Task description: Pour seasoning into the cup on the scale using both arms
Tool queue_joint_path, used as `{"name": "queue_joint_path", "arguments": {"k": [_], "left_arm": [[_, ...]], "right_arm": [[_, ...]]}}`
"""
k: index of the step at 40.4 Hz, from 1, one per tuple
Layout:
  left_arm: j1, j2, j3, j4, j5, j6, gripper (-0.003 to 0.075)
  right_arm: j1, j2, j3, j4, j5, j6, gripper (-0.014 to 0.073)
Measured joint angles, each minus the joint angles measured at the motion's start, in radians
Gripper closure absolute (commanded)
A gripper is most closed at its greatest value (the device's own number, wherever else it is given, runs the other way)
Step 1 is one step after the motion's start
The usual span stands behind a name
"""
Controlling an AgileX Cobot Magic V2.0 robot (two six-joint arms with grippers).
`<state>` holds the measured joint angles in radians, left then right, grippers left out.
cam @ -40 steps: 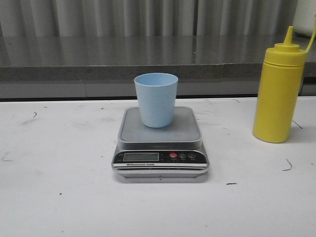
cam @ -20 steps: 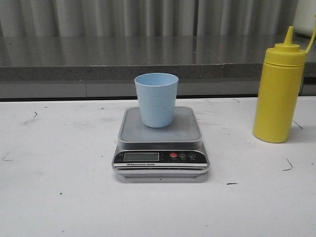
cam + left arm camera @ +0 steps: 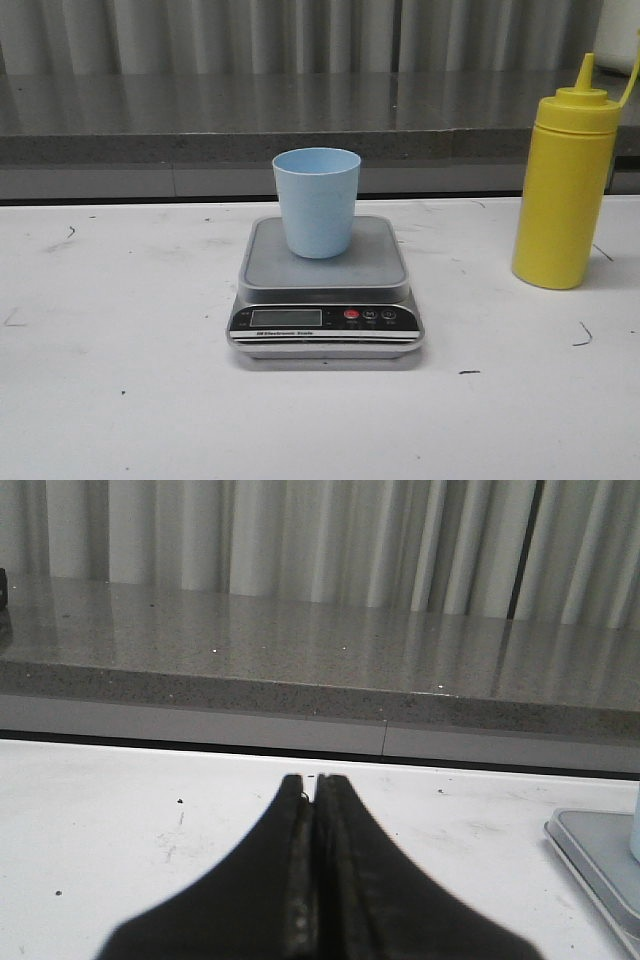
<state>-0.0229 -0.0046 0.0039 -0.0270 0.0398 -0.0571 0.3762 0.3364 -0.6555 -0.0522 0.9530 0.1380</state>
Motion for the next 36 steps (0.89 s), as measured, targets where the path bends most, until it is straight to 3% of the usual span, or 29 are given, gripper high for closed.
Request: {"name": "queue_joint_path", "arguments": {"k": [8,13,26,36], "left_arm": [[0.000,0.000,0.000,0.000,0.000,0.000,0.0740],[0.000,0.000,0.000,0.000,0.000,0.000,0.0740],[0.000,0.000,0.000,-0.002,0.000,0.000,0.0740],[0.000,0.000,0.000,-0.002,0.000,0.000,0.0740]], "right_arm": [[-0.003,-0.007,0.006,-0.008,0.000,0.000,0.0661],[-0.061,-0.048,0.053,-0.019,-0.040,-0.008,0.0659],[-0.262,-0.246,0.412,0.023,-0.532,-0.146,0.0661],[-0.315,-0.345,0.645,0.024,-0.816,-0.157,0.0661]]}}
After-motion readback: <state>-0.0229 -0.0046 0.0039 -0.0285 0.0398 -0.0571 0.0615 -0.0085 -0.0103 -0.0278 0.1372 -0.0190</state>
